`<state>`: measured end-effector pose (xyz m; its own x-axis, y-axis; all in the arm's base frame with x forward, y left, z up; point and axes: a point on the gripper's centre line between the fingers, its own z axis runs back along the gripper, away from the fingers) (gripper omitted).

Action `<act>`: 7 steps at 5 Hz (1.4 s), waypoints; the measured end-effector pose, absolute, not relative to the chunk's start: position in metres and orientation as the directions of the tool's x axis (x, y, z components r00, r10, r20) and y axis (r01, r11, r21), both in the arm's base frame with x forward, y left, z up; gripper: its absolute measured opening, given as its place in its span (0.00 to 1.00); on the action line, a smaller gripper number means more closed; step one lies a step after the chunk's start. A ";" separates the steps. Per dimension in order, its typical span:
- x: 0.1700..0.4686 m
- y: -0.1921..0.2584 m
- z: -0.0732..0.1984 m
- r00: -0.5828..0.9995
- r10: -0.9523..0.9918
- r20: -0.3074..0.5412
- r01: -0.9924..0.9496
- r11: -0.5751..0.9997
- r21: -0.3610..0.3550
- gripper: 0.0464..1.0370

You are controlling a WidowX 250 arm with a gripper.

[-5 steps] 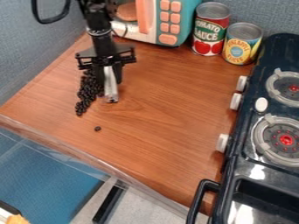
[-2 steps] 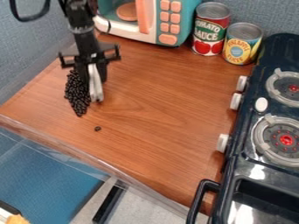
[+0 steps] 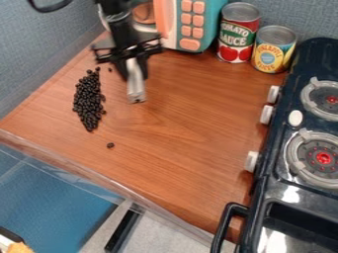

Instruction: Sweep into pile

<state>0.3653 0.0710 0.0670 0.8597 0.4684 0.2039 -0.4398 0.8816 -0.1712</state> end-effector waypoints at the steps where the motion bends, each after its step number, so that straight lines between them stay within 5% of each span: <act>1: 0.364 0.033 0.063 0.922 0.320 0.216 -0.291 0.944 -0.157 0.32; 3: 0.332 -0.008 0.053 0.976 0.005 0.217 0.004 0.999 -0.043 0.32; 5: 0.299 0.013 0.031 0.991 -0.055 0.123 0.052 0.998 0.030 0.32; 7: 0.284 0.039 0.028 0.989 -0.062 0.137 0.053 0.996 0.069 0.32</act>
<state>0.2838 0.0386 0.0284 0.9887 -0.0616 0.1367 0.0526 0.9963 0.0685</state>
